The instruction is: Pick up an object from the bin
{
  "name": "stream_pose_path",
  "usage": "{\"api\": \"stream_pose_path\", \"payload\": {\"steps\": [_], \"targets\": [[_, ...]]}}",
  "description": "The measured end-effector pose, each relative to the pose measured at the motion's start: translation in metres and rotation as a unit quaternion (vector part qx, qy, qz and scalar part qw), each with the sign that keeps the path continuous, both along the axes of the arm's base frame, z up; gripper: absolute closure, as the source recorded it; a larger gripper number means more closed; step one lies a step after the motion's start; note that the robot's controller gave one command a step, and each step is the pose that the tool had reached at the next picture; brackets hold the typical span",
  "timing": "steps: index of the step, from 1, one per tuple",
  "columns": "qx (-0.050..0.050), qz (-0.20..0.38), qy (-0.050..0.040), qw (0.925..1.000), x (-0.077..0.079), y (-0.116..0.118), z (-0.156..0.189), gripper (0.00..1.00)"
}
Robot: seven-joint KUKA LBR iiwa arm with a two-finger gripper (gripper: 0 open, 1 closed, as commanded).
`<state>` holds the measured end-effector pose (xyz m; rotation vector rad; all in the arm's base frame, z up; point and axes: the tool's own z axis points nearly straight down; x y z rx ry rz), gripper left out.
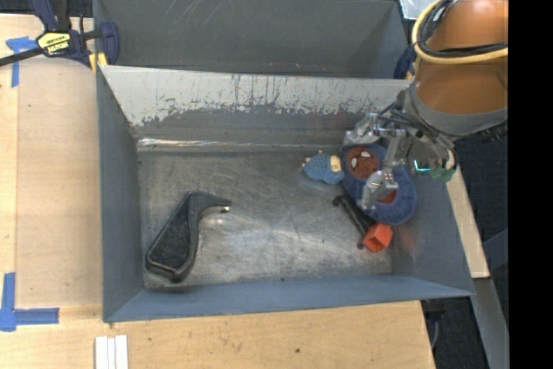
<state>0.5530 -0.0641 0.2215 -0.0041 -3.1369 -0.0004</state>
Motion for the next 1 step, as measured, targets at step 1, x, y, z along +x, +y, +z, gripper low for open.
{"api": "stream_pose_path", "payload": {"steps": [1], "targets": [[0.001,0.194,-0.0016,0.9809,0.0423,-0.0134,-0.0843,0.00]]}}
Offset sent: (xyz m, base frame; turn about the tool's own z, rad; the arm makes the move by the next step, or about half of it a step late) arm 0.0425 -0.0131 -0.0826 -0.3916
